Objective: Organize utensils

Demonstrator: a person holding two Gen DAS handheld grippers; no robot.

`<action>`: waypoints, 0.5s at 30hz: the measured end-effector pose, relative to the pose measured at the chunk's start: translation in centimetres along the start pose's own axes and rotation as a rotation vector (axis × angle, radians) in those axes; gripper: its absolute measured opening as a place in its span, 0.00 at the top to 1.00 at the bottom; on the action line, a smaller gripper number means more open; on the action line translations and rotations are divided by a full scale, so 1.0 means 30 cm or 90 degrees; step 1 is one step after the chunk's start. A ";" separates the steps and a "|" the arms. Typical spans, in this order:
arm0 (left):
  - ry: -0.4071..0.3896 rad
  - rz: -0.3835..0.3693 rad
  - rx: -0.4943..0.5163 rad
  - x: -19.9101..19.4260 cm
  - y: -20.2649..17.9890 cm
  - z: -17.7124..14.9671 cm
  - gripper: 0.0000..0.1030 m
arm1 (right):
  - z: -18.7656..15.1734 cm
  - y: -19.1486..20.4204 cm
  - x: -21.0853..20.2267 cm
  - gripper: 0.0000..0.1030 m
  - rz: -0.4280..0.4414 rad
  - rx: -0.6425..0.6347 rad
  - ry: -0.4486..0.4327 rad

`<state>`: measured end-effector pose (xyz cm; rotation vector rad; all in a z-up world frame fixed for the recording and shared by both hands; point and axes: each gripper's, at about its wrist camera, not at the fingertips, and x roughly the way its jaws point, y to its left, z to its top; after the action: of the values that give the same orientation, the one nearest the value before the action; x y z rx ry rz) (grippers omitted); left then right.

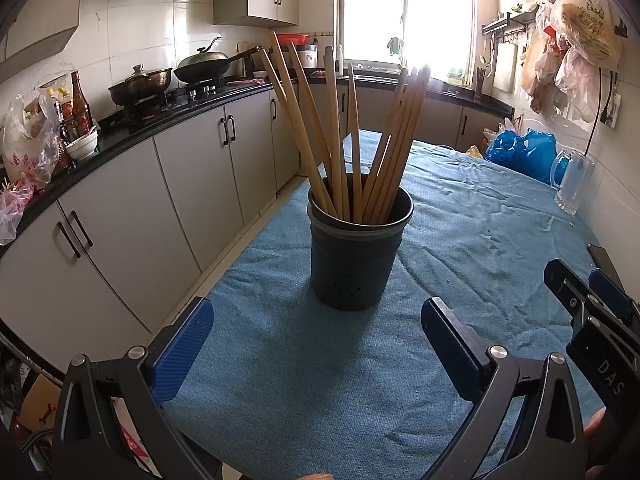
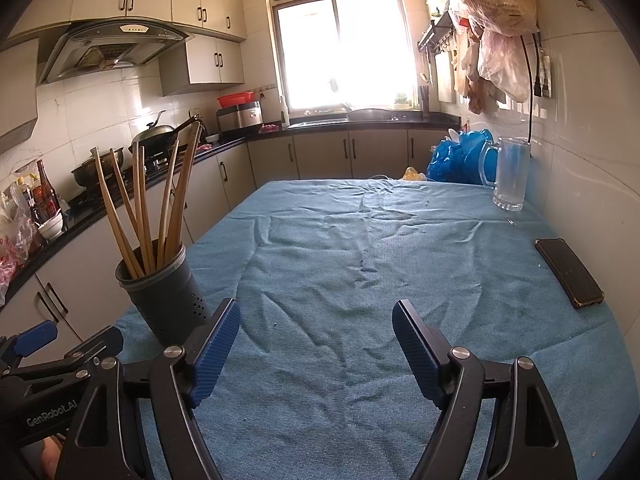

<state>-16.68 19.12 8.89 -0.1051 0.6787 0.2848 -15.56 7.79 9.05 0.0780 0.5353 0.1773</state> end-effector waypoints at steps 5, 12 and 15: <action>0.000 0.001 -0.001 0.000 0.000 0.000 0.00 | 0.000 0.008 0.000 0.19 0.001 -0.004 -0.002; 0.001 0.001 0.000 0.002 0.003 0.000 0.00 | -0.003 0.016 0.000 0.18 0.001 -0.006 -0.002; -0.002 0.004 0.001 0.000 0.003 0.000 0.00 | -0.004 0.017 0.001 0.18 0.004 -0.008 -0.002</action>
<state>-16.71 19.19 8.89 -0.1015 0.6758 0.2911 -15.67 8.29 8.98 0.0684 0.5312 0.1869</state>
